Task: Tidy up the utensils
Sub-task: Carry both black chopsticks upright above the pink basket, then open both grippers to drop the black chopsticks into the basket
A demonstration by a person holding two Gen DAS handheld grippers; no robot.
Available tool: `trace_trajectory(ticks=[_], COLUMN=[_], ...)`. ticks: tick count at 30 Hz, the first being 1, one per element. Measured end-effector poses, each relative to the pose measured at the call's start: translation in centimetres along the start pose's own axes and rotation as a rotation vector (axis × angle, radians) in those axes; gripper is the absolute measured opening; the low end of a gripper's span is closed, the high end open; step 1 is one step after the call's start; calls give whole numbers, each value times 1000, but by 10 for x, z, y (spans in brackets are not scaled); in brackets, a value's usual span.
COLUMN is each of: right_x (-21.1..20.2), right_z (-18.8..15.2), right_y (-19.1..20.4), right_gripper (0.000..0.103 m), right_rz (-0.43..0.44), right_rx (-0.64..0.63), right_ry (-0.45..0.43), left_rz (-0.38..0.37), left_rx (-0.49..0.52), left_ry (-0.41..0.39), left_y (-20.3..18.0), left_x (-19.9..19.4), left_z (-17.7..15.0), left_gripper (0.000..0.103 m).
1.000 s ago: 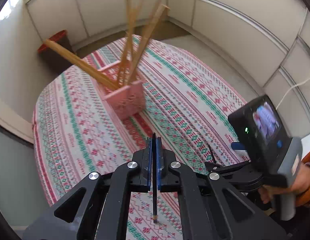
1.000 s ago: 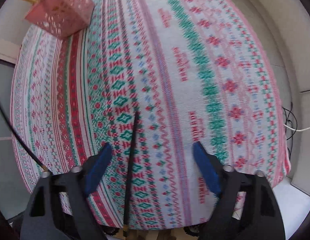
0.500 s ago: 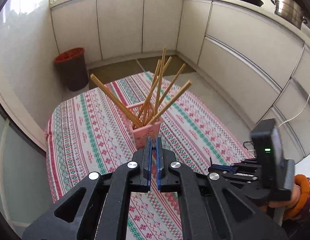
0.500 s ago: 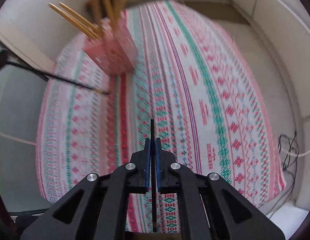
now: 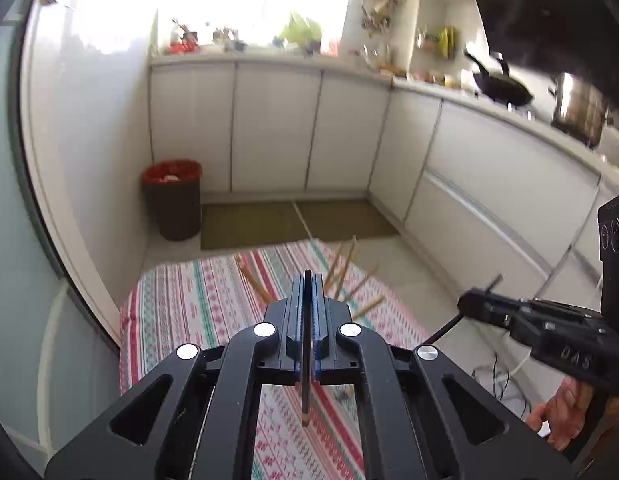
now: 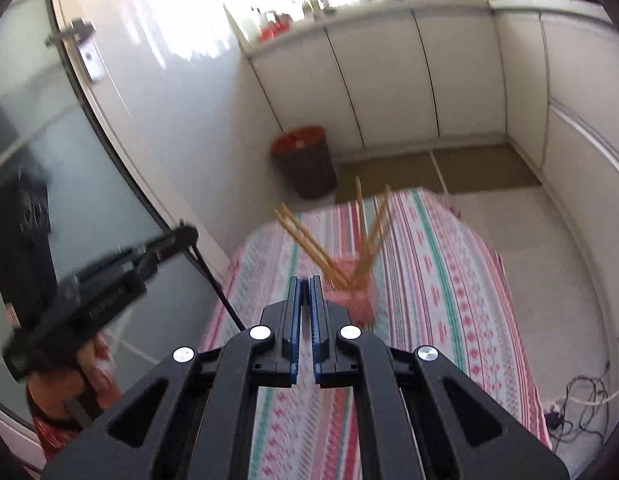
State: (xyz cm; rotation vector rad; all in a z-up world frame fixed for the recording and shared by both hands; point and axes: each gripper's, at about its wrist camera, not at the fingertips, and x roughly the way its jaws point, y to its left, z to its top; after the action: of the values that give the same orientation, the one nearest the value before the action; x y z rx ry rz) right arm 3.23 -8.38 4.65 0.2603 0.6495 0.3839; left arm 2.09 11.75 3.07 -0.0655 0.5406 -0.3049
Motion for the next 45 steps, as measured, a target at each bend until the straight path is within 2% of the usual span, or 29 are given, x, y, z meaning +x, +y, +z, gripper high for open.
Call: trace_trajectory(ticks=[4,8,14,17,18,20,24,26,32,36,38,39,40,42,43,45], right_x=[-7,4,33,52,59,71,89,95,110,129,138,139,137,130,126,118], right_z=[33,53,66,64,64,63,62,62,53,45,41,39,37,38,39,39], right_y=[9,-1,-15,-23,-24,-27,-32,-32,-25,-20,-18,-19,-21,-21,-21,-19], right_gripper=[5,5,5,5,5,5,5,5,5,6,15,39,58,59,59,60], right_rz=[4,9,-17,-51,-64,-89,-118,-118,-154,-152,-170,-171,-164,-169,-175,-197], right_rx=[11,56,89,92,87,79,74,73,43,12,-8,2,20,22,18,12], right_ry=[-123,-184,-194,-198,-197,-192,-179,-172,-161,-117,-88,-90,-108,-128,-136,-161], left_rz=[7,22,11,-15,-24,-28,-3,17,46,66,81,91,101,127,147,186], left_rx=[-33,-51,-89,-130,-143,-160,-205,-206,-218,-225,-222,-218,-213,-206,-200,-183], left_ry=[-99,-135,-97,-35,-8,21,-23,-41,-51,-59,-62,-68,-76,-107,-123,-145], left_y=[0,-2,3,9,12,18,33,37,48,53,53,53,53,51,49,45], left_x=[-14,-2,45,77,89,99,88,83,75,71,71,69,67,60,57,52], left_z=[23,35,39,33,30,26,29,30,31,31,31,31,32,33,33,34], left_gripper=[3,3,3,4,7,29,32,37,46,56,57,58,60,68,76,81])
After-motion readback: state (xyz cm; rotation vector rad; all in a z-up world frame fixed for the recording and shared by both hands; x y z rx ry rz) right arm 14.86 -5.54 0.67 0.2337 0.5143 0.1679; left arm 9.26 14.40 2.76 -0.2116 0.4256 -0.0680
